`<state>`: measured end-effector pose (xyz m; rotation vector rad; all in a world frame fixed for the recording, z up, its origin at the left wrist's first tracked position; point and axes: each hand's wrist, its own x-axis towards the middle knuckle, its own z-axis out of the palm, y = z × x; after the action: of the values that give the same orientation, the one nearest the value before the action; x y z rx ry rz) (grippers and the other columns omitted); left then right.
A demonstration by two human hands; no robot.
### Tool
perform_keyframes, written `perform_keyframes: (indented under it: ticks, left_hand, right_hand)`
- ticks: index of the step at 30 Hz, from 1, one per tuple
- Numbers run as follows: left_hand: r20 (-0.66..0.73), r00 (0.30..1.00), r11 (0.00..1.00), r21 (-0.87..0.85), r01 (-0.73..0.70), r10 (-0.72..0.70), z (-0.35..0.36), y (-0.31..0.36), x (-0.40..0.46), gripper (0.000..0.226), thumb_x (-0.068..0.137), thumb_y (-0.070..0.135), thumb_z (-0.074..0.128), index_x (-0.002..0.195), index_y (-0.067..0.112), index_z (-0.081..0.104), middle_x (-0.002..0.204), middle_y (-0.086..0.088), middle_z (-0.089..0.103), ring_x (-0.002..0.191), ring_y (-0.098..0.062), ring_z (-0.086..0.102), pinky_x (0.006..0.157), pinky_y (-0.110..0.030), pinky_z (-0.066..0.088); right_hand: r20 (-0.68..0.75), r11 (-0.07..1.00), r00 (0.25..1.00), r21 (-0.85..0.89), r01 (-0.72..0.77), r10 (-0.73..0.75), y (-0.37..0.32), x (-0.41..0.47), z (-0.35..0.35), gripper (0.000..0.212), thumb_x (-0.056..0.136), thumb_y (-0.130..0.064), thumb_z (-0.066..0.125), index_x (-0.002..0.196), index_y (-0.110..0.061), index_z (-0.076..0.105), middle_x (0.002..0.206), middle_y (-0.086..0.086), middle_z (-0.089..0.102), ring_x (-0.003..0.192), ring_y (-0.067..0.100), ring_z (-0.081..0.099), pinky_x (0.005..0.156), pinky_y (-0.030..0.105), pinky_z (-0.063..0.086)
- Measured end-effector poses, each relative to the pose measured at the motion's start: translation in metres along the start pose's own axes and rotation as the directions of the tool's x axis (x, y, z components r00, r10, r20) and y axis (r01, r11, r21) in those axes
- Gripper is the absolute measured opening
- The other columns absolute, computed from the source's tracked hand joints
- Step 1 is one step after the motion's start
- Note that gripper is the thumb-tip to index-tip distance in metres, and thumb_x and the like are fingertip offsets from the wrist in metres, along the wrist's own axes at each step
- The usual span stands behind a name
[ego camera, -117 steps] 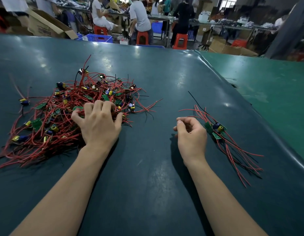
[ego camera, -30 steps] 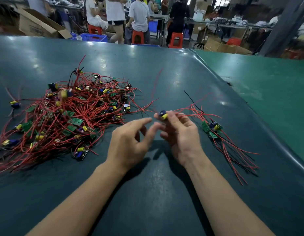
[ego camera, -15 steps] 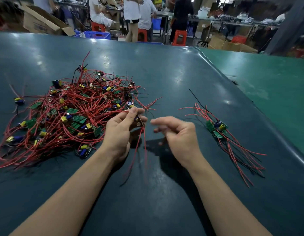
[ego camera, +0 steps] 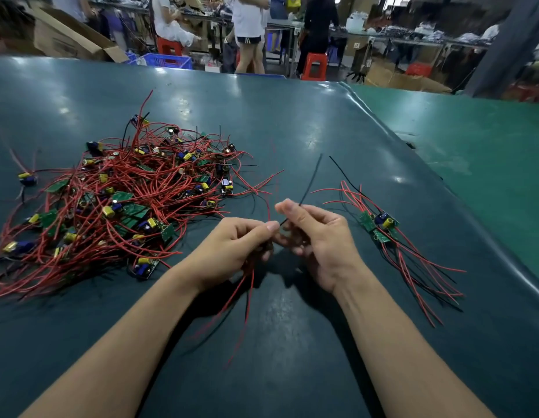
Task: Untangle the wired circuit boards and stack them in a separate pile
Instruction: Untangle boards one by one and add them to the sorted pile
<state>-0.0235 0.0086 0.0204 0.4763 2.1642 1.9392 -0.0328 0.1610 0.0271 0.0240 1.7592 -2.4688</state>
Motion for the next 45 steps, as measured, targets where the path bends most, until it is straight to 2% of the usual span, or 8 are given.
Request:
perform_keyframes:
  ticks: [4, 8, 12, 15, 19, 27, 32, 45]
  left_hand:
    - [-0.011, 1.0, 1.0, -0.011, 0.002, -0.002, 0.002, -0.002, 0.004, 0.046, 0.092, 0.044, 0.046, 0.071, 0.011, 0.069, 0.046, 0.01, 0.037, 0.039, -0.006, 0.028, 0.041, -0.016, 0.024]
    - [-0.036, 0.998, 0.996, -0.069, 0.05, -0.053, -0.004, -0.001, 0.004, 0.048, 0.087, 0.05, 0.051, 0.07, 0.011, 0.073, 0.05, -0.001, 0.049, 0.039, -0.012, 0.036, 0.04, -0.019, 0.026]
    - [0.028, 0.999, 0.999, -0.03, 0.031, -0.03, -0.007, -0.002, 0.001, 0.069, 0.083, 0.051, 0.054, 0.082, -0.018, 0.058, 0.047, 0.004, 0.043, 0.037, -0.008, 0.03, 0.037, -0.018, 0.022]
    - [0.062, 0.998, 0.996, -0.08, 0.031, -0.026, -0.005, -0.001, -0.001, 0.069, 0.085, 0.047, 0.053, 0.09, -0.022, 0.053, 0.047, 0.008, 0.032, 0.038, -0.005, 0.022, 0.037, -0.018, 0.016]
    - [0.101, 0.995, 0.992, -0.123, 0.034, -0.021, -0.007, 0.001, -0.001, 0.054, 0.083, 0.05, 0.054, 0.075, -0.002, 0.063, 0.048, 0.008, 0.03, 0.041, -0.006, 0.02, 0.039, -0.018, 0.015]
    - [0.048, 0.999, 0.986, -0.166, 0.027, -0.019, -0.005, -0.001, 0.002, 0.03, 0.095, 0.027, 0.052, 0.083, 0.008, 0.072, 0.061, 0.001, 0.053, 0.05, -0.006, 0.044, 0.048, -0.014, 0.038]
    - [-0.094, 0.993, 0.982, -0.182, 0.054, -0.072, -0.004, -0.002, 0.002, 0.027, 0.099, 0.008, 0.046, 0.078, -0.002, 0.061, 0.055, -0.003, 0.055, 0.044, -0.009, 0.045, 0.042, -0.017, 0.04]
    - [0.018, 0.998, 0.997, -0.035, 0.064, -0.063, -0.003, 0.008, -0.008, 0.031, 0.082, 0.028, 0.054, 0.063, 0.014, 0.074, 0.051, -0.005, 0.058, 0.043, -0.012, 0.039, 0.047, -0.024, 0.026]
  right_hand:
    - [-0.009, 0.995, 0.999, 0.084, -0.05, 0.05, 0.003, 0.004, -0.001, 0.017, 0.08, -0.025, 0.071, 0.082, -0.009, 0.076, 0.056, -0.003, 0.054, 0.045, 0.006, 0.046, 0.039, 0.015, 0.034]
    - [0.269, 0.995, 0.958, -0.02, -0.098, 0.099, 0.002, 0.001, -0.007, 0.031, 0.083, -0.031, 0.063, 0.101, -0.008, 0.074, 0.064, 0.0, 0.058, 0.05, 0.005, 0.05, 0.041, 0.015, 0.034]
    - [0.324, 0.989, 0.937, -0.111, -0.101, 0.132, -0.002, -0.003, -0.011, 0.027, 0.079, -0.03, 0.07, 0.098, -0.014, 0.078, 0.073, 0.001, 0.068, 0.058, 0.007, 0.058, 0.043, 0.016, 0.037]
    - [0.3, 0.994, 0.949, -0.07, -0.082, 0.1, -0.002, -0.001, -0.013, 0.024, 0.072, -0.029, 0.077, 0.09, -0.014, 0.08, 0.073, 0.011, 0.06, 0.068, 0.019, 0.055, 0.064, 0.022, 0.036]
    - [0.369, 0.995, 0.924, -0.03, -0.093, 0.098, -0.001, -0.002, -0.009, 0.018, 0.065, -0.036, 0.075, 0.075, -0.021, 0.074, 0.061, 0.002, 0.062, 0.047, 0.007, 0.049, 0.04, 0.013, 0.033]
    - [0.112, 0.992, 0.993, 0.114, -0.054, 0.041, 0.006, 0.006, 0.0, 0.009, 0.07, -0.025, 0.074, 0.067, -0.018, 0.069, 0.057, -0.001, 0.058, 0.04, 0.006, 0.039, 0.036, 0.015, 0.024]
    - [0.155, 0.995, 0.986, -0.095, -0.04, 0.054, 0.007, 0.003, -0.001, 0.01, 0.079, -0.02, 0.073, 0.084, -0.012, 0.077, 0.059, 0.003, 0.062, 0.04, 0.005, 0.04, 0.034, 0.015, 0.025]
    - [-0.418, 0.95, 0.887, 0.143, 0.277, -0.196, 0.0, 0.02, -0.01, 0.019, 0.084, -0.001, 0.072, 0.067, -0.007, 0.064, 0.042, -0.005, 0.043, 0.034, 0.007, 0.033, 0.034, 0.014, 0.023]
